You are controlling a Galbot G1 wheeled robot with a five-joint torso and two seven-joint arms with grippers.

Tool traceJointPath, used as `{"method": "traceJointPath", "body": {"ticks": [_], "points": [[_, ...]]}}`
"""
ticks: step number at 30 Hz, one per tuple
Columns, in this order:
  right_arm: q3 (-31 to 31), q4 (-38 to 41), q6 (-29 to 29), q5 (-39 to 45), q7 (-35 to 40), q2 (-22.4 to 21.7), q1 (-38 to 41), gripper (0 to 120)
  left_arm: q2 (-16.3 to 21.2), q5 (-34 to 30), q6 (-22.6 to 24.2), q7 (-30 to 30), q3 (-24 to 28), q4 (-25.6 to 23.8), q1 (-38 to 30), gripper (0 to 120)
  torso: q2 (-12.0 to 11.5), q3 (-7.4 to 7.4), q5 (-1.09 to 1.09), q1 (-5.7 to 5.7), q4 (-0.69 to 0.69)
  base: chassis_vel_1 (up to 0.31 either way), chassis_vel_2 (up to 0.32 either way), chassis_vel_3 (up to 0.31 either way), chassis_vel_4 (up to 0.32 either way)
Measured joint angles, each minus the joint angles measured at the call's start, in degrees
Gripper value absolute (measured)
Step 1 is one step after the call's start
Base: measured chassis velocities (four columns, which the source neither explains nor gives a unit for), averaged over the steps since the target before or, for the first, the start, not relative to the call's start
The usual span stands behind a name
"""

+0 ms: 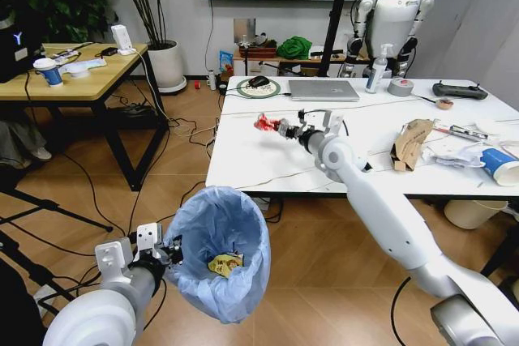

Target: Pick up the trash bin and place the trash from the table into it.

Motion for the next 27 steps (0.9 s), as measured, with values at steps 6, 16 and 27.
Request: {"method": "traceJointPath", "body": {"ticks": [6, 16, 27], "points": [[-2.33, 14.96, -0.24, 6.18, -0.95, -5.92, -3.12, 48, 0.05, -0.14, 0.0, -0.1, -0.08, 0.0, -0.46, 0, 0.0, 0.0, 0.01, 0.0, -0.01, 0.0, 0.0, 0.0, 0.0], [-8.53, 30.38, 0.07, 5.71, -10.8, -11.08, -6.91, 48, 0.09, -0.32, 0.0, -0.74, 0.11, 0.51, -1.22, 0, 0.0, -0.01, 0.0, -0.02, 0.0, 0.0, 0.0, 0.0, 0.0], [-12.54, 30.82, 1.41, -8.01, -21.58, -14.84, -11.44, 48, 0.1, -0.78, 0.0, -1.08, 0.62, 0.73, -1.92, 0, 0.0, 0.0, 0.01, -0.01, 0.0, 0.0, 0.0, 0.0, 0.0]]}}
